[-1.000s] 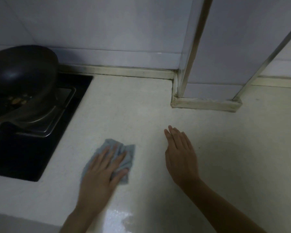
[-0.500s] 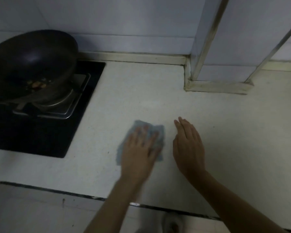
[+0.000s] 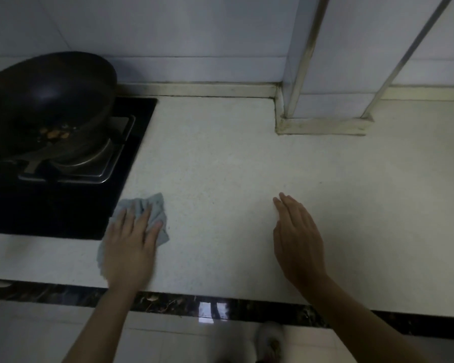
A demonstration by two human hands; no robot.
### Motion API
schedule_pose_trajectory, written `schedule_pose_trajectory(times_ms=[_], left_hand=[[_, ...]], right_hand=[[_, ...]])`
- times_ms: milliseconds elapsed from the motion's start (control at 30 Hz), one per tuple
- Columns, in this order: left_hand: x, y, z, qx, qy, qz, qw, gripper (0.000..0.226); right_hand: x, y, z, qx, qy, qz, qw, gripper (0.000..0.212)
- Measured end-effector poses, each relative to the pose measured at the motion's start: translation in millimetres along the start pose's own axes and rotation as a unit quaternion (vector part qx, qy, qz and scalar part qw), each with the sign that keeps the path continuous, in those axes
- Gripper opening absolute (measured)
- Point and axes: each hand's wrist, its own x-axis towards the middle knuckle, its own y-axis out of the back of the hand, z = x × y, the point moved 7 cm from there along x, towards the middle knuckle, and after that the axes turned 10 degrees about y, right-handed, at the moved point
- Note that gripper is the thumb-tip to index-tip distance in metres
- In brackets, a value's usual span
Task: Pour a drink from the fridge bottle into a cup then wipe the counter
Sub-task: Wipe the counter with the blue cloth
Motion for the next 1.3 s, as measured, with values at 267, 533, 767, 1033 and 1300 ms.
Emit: schedule_pose_trajectory(times_ms=[267, 533, 767, 1033, 1300], left_hand=[[-41.8, 32.8, 173.0, -0.161, -0.082, -0.008, 0.983, 0.049], [-53.1, 23.1, 60.7, -0.101, -0.187, -0.016, 0.977, 0.053], [-19.3, 9.5, 35.7, -0.085, -0.046, -0.046, 0.994, 0.060], [29.7, 24.2, 243.5, -0.162, -0.114, -0.045, 0.979, 0.066], [-73.9, 33.1, 340.1, -0.115, -0.424, -0.032, 0.898, 0.051]], right_hand=[[-10.9, -0.1, -17.3, 0.012, -0.013, 0.002, 1.000, 0.047], [-15.5, 24.3, -3.1, -0.014, -0.006, 0.019, 1.000, 0.045], [-54.8, 27.8, 33.2, -0.040, -0.058, 0.013, 0.997, 0.045], [-81.1, 55.6, 105.4, -0.075, -0.033, -0.005, 0.997, 0.048], [-74.3, 69.8, 204.4, -0.092, -0.084, -0.044, 0.991, 0.052]])
